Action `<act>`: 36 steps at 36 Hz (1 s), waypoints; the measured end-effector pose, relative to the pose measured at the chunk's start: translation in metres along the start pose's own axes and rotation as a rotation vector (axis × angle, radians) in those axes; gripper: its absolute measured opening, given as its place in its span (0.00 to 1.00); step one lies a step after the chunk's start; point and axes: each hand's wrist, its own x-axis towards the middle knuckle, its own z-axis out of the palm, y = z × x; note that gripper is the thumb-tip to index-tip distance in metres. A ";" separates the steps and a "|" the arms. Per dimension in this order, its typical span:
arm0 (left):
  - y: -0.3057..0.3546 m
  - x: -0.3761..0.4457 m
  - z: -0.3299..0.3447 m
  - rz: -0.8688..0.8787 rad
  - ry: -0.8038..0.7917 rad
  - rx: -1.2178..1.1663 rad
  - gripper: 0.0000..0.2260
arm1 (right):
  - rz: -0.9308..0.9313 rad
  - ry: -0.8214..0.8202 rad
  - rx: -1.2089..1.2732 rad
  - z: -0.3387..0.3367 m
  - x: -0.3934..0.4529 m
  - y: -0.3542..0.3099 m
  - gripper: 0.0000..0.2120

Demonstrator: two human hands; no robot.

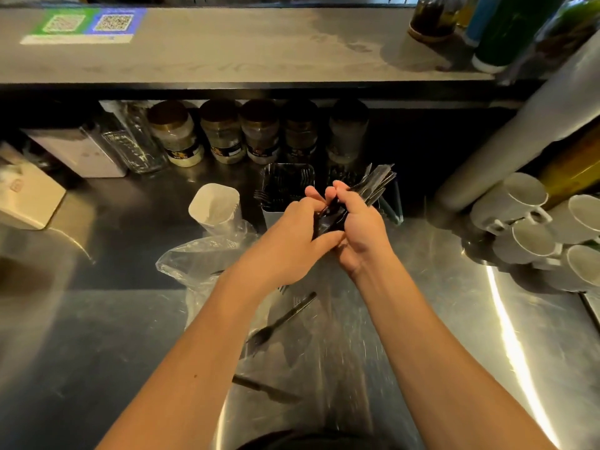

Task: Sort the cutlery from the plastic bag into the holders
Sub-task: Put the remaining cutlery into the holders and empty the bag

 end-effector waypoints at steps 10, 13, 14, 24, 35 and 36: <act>0.002 -0.005 0.002 0.078 0.103 -0.037 0.25 | -0.098 0.131 0.099 0.000 0.003 -0.003 0.08; 0.000 -0.008 -0.004 0.094 0.142 -0.069 0.28 | -0.108 0.119 0.165 -0.001 0.005 -0.004 0.05; -0.002 -0.009 -0.006 0.095 0.157 -0.040 0.28 | -0.096 0.124 0.192 -0.003 0.007 -0.005 0.05; -0.023 -0.012 0.021 0.215 0.168 -0.085 0.30 | -0.105 0.299 0.280 -0.027 0.021 -0.020 0.06; -0.011 0.006 0.042 0.508 0.420 0.363 0.20 | -0.117 0.413 0.222 -0.023 0.010 -0.024 0.08; -0.011 0.006 0.042 0.536 0.407 0.378 0.21 | -0.126 0.434 0.189 -0.023 0.009 -0.024 0.09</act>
